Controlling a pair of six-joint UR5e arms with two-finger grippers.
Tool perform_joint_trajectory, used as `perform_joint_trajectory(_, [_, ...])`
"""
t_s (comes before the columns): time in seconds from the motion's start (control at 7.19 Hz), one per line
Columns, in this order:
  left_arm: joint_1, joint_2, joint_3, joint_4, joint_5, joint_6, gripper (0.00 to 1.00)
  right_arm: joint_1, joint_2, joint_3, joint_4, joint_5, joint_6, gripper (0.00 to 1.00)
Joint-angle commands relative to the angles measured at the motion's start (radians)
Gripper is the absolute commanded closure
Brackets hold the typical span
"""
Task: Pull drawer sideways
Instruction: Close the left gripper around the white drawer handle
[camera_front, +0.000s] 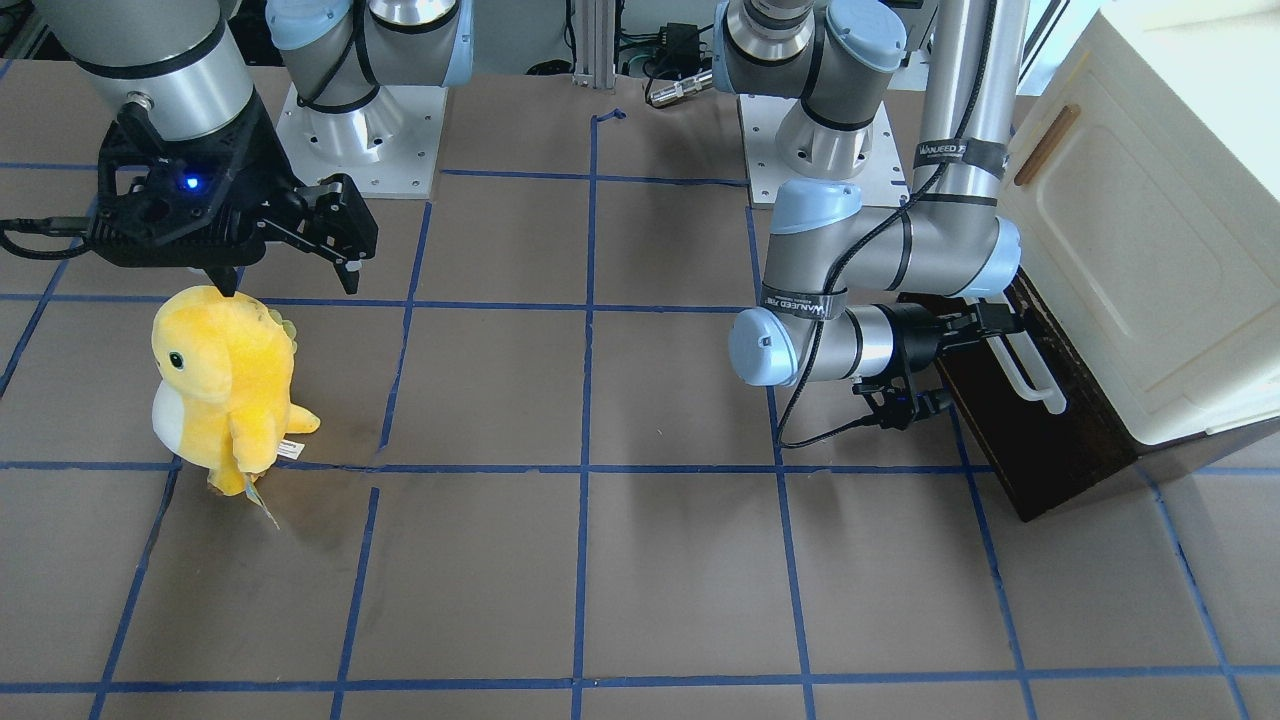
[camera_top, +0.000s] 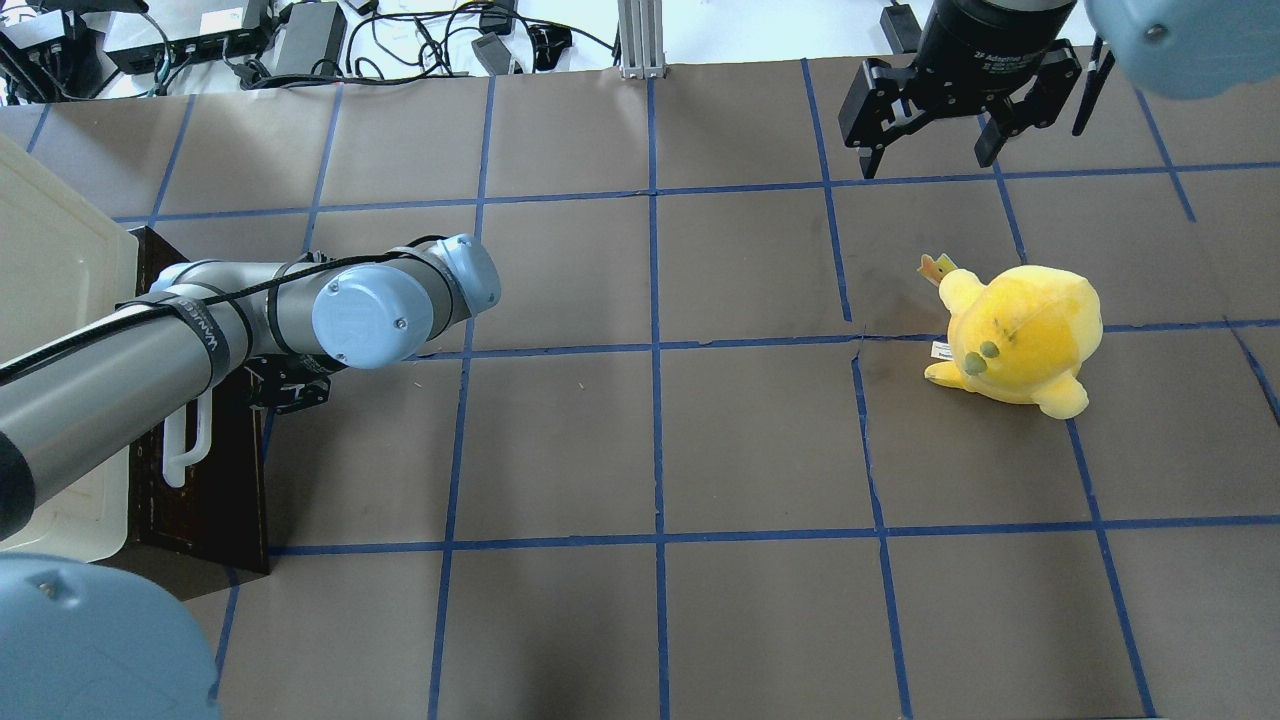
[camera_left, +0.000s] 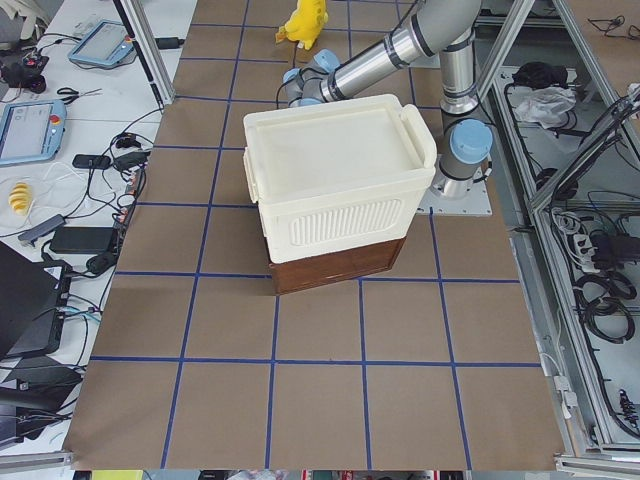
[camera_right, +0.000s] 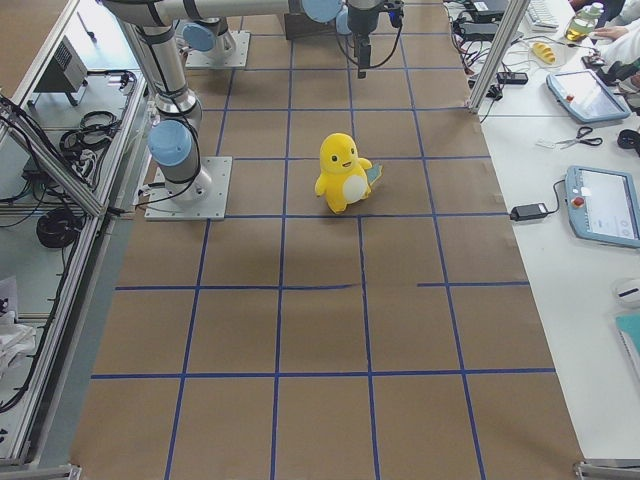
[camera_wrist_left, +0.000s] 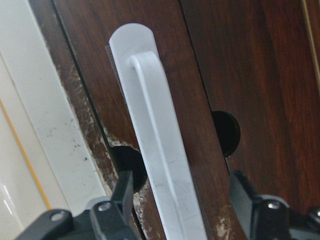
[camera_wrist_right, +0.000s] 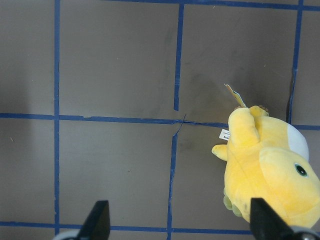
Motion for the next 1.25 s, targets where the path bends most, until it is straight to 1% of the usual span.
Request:
perform_joint_trajectory(0.0, [0.003,0.0,-0.001,-0.005,0.002,0.001,0.56,0.0,0.0,0.0,0.0,0.0,0.0,0.0])
perform_joint_trajectory(0.14, [0.003,0.0,-0.001,-0.005,0.002,0.001,0.69,0.0,0.0,0.0,0.0,0.0,0.0,0.0])
perform_joint_trajectory(0.28, [0.003,0.0,-0.001,-0.005,0.002,0.0,0.7,0.0,0.0,0.0,0.0,0.0,0.0,0.0])
perform_joint_trajectory(0.42, [0.001,0.0,0.0,-0.006,0.0,0.0,0.73,0.0,0.0,0.0,0.0,0.0,0.0,0.0])
perform_joint_trajectory(1.11, [-0.009,-0.005,0.008,-0.011,-0.007,0.0,0.73,0.0,0.0,0.0,0.0,0.0,-0.001,0.0])
